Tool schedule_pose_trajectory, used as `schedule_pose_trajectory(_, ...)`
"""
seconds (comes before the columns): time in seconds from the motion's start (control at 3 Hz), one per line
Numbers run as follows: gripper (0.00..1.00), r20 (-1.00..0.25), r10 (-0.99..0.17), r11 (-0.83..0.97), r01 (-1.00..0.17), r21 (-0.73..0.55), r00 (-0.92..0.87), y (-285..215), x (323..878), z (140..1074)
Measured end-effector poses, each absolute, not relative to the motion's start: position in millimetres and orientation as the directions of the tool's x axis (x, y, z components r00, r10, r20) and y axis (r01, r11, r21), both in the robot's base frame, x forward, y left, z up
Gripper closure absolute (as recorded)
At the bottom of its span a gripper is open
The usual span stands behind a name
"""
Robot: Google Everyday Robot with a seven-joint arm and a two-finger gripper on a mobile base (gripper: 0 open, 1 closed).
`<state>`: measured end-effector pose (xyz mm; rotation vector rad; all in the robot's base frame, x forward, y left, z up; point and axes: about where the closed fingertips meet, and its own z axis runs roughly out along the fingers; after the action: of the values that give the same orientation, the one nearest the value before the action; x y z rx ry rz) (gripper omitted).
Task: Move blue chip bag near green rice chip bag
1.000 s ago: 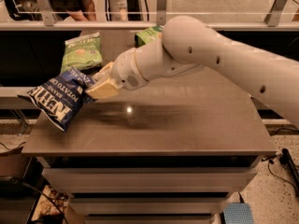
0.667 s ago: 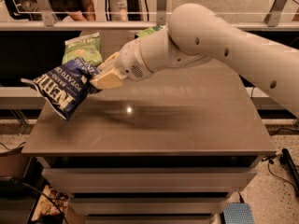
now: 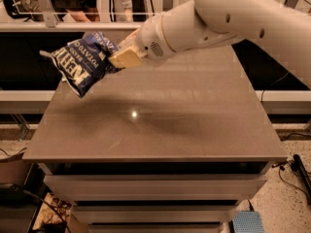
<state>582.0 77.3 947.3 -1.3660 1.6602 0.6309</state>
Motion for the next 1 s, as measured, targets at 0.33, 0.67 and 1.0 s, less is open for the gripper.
schedule_pose_trajectory(0.33,1.00,-0.860,-0.510,0.334,-0.927,-0.170,-0.027,51.5,598.4,969.2)
schedule_pose_trajectory(0.67,1.00,-0.863,-0.503,0.397,-0.898,-0.191,-0.039,25.5,615.7,988.5)
schedule_pose_trajectory(1.0,1.00,-0.864,-0.499,0.462,-0.864,-0.202,-0.065,-1.6,633.2,1003.1)
